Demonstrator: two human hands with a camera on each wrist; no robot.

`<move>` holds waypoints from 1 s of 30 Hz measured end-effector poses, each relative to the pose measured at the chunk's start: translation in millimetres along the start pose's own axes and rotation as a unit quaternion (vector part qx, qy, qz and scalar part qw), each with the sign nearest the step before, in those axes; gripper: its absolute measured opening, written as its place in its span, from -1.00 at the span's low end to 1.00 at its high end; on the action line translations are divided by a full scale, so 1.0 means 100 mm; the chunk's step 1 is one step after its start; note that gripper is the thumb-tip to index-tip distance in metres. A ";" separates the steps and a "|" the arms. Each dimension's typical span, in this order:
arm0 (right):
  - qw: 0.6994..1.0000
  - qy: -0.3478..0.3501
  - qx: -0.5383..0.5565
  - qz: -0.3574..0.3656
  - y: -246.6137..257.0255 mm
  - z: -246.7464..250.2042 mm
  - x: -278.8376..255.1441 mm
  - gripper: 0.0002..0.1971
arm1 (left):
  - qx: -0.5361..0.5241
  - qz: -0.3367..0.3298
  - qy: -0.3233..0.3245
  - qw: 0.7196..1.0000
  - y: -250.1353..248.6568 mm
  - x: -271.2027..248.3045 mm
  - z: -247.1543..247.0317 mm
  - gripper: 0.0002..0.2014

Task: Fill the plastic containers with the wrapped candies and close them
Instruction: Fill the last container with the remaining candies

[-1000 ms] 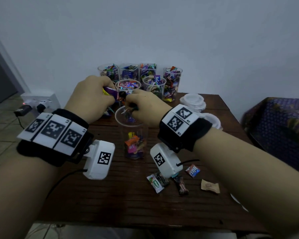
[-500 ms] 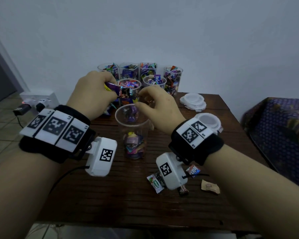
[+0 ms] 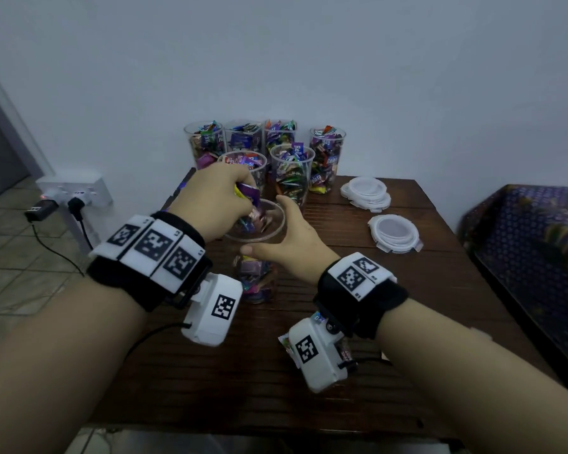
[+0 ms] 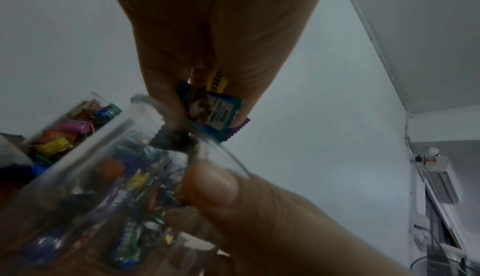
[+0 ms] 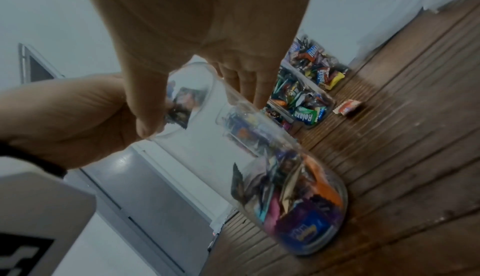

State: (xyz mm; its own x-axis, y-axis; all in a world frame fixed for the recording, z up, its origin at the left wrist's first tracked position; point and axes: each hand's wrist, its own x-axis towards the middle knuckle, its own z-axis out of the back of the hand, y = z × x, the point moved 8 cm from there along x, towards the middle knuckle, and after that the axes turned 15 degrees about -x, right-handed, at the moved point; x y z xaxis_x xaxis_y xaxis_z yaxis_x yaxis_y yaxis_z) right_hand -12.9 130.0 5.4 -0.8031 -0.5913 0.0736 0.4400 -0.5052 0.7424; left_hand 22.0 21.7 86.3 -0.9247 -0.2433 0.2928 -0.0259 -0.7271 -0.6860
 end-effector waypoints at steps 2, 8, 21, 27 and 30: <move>1.000 -0.017 -0.002 0.006 -0.01 0.00 0.01 -0.13 | -0.007 -0.006 0.013 1.000 0.03 -0.01 -0.07 -0.85; 0.999 -0.026 0.012 0.014 -0.01 0.01 0.00 -0.26 | -0.049 -0.036 0.018 0.998 0.07 -0.04 -0.08 -0.81; 0.966 0.144 -0.214 -0.027 -0.26 0.06 0.06 -0.30 | -0.284 0.061 -0.003 0.957 0.64 -0.35 -0.30 0.17; 0.905 0.134 -0.384 -0.124 -0.70 0.35 0.28 -0.47 | -0.375 0.106 0.012 0.921 0.81 -0.34 -0.54 -0.02; 0.878 0.166 -0.427 -0.138 -0.79 0.34 0.38 -0.47 | -0.377 0.095 0.007 0.921 0.81 -0.34 -0.55 -0.03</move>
State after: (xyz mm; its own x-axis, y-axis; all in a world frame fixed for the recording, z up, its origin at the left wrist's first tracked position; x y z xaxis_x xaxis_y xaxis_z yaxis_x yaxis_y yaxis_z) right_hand -91.4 168.5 -27.8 -0.8274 -0.4514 -0.3341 0.5021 -0.8611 -0.0800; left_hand 29.9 6.2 -16.1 -0.9446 -0.3074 0.1155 -0.1154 -0.0187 -0.9931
